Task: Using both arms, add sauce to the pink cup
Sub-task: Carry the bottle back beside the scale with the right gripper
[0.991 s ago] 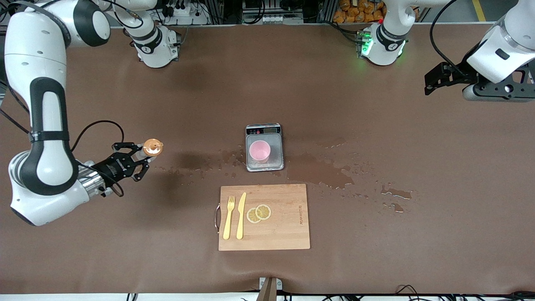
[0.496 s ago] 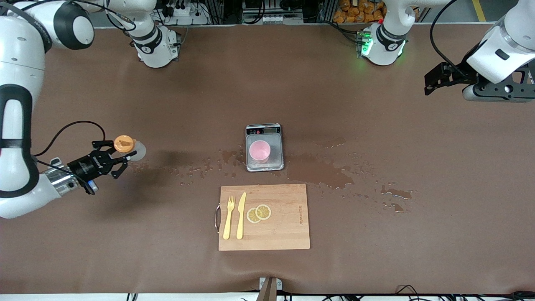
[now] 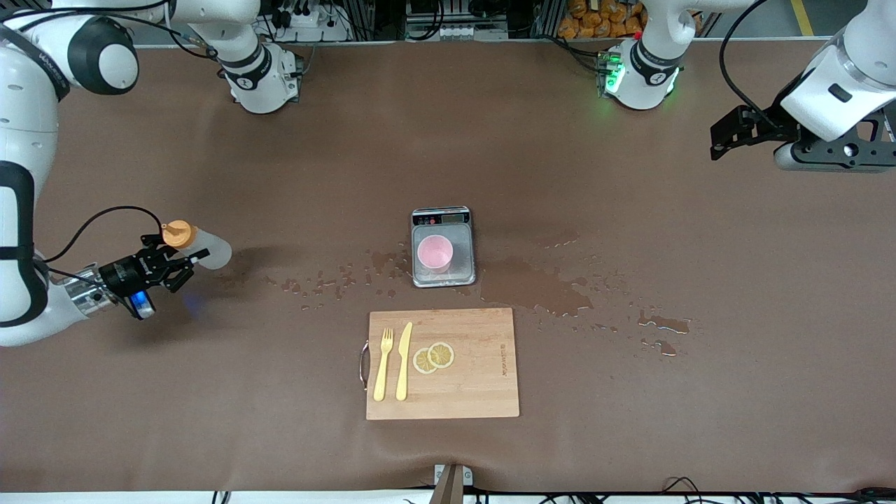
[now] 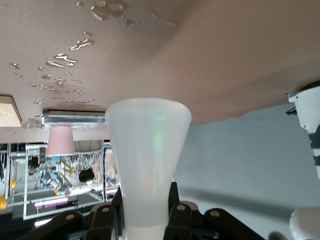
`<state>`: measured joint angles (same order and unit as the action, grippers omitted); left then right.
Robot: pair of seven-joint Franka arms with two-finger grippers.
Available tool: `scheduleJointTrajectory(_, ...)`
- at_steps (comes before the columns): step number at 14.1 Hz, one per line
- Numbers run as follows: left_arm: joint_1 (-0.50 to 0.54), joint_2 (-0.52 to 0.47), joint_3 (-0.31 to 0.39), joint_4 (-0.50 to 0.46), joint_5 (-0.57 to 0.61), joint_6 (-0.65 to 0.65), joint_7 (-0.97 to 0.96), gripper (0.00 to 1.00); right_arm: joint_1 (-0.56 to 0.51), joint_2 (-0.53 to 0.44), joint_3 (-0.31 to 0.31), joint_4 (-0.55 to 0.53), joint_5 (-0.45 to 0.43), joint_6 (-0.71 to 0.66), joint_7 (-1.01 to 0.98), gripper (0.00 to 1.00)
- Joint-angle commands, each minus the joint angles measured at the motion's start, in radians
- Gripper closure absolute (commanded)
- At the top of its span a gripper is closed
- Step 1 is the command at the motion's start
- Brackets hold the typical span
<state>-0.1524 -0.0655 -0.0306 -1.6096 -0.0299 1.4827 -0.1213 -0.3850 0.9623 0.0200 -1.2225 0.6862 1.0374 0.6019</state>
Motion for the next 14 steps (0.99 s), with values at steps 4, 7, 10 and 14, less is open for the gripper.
scheduleJointTrajectory(4,0.008,0.003,0.005,0.002,-0.018,0.008,0.017,0.00,-0.069,0.032,0.012,-0.022,-0.074,-0.005,-0.171,1.00)
scheduleJointTrajectory(7,0.008,0.007,0.009,0.002,-0.018,0.010,0.020,0.00,-0.098,0.064,0.012,-0.022,-0.086,-0.003,-0.179,1.00)
scheduleJointTrajectory(10,0.008,0.009,0.015,0.002,-0.018,0.013,0.025,0.00,-0.106,0.101,0.012,-0.026,-0.102,0.007,-0.200,1.00)
scheduleJointTrajectory(14,0.019,0.010,0.015,0.004,-0.018,0.014,0.025,0.00,-0.092,0.105,0.012,-0.063,-0.113,0.041,-0.200,1.00)
